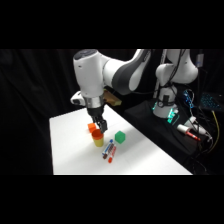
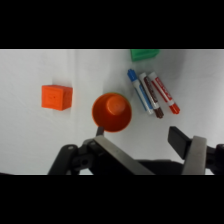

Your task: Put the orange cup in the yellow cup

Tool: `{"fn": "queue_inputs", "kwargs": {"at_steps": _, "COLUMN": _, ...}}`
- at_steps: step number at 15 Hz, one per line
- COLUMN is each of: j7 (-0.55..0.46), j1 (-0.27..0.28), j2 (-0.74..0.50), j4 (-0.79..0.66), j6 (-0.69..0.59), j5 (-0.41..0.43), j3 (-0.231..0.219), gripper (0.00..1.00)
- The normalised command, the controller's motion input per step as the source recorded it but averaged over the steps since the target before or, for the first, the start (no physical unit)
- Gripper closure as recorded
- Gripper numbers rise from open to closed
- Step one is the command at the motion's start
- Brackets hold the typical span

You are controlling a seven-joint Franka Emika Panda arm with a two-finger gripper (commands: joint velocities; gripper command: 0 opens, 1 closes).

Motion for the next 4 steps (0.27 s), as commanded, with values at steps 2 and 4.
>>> {"fn": "queue_inputs", "kwargs": {"at_steps": 2, "j7": -0.07, "j1": 0.018, "j2": -0.21, "j4": 0.07, "j6": -0.25, "j5": 0.06, "j3": 0.042, "gripper": 0.0}}
{"fn": "queue_inputs", "kwargs": {"at_steps": 4, "j7": -0.09, "j1": 0.003, "j2": -0.14, "j4": 0.1, "j6": -0.22, "j5": 0.068, "j3": 0.041, "gripper": 0.0}}
